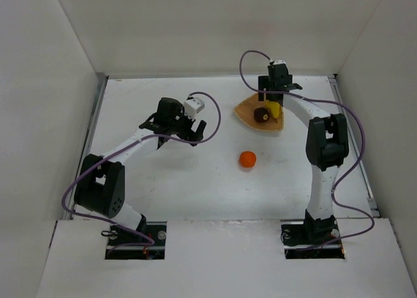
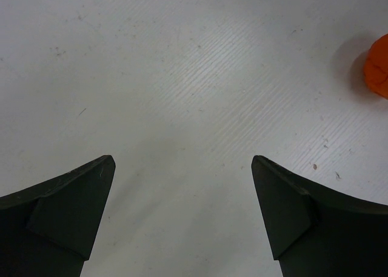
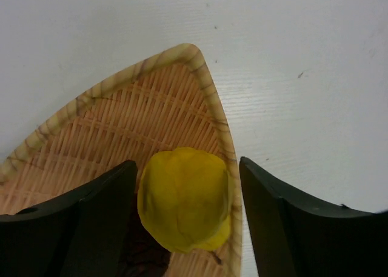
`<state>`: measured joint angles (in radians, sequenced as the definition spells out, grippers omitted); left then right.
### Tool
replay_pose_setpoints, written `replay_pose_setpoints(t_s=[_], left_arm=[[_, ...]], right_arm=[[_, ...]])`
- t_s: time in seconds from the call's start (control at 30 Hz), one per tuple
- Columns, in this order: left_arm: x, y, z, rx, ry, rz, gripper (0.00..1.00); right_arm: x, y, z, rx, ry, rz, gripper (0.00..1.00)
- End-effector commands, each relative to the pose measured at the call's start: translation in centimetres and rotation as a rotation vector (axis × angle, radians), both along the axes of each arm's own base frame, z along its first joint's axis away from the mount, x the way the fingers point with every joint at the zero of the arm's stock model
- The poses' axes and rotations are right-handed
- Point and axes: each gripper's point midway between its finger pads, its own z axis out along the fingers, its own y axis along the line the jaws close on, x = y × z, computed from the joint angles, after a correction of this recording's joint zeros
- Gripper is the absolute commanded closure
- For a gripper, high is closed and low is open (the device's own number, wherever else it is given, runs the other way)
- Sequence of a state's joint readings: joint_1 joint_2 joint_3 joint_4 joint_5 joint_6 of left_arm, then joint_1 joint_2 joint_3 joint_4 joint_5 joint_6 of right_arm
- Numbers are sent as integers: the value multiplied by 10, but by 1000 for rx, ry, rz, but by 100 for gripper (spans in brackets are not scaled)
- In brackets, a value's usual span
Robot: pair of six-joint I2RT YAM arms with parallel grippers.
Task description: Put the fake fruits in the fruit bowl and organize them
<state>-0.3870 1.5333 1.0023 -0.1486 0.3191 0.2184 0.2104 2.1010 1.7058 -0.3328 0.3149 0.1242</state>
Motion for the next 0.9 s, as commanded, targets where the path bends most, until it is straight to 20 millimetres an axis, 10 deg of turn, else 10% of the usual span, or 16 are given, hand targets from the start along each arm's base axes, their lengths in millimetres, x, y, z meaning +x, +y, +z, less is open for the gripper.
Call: replay_pose_setpoints(t_s=[0.0, 0.3, 0.57, 0.87], left_arm=[[10, 3, 13, -25, -25, 16, 0], [15, 12, 14, -30, -23, 42, 0], [15, 50, 3, -45, 11, 159, 0], [14, 69, 1, -49, 20, 211, 0]], right_arm=[[12, 11, 55, -97, -109, 77, 7], [-76, 38, 165, 38, -284, 144, 0], [-215, 125, 51, 213, 53, 392, 0], [-247, 153, -9, 340, 133, 275, 0]])
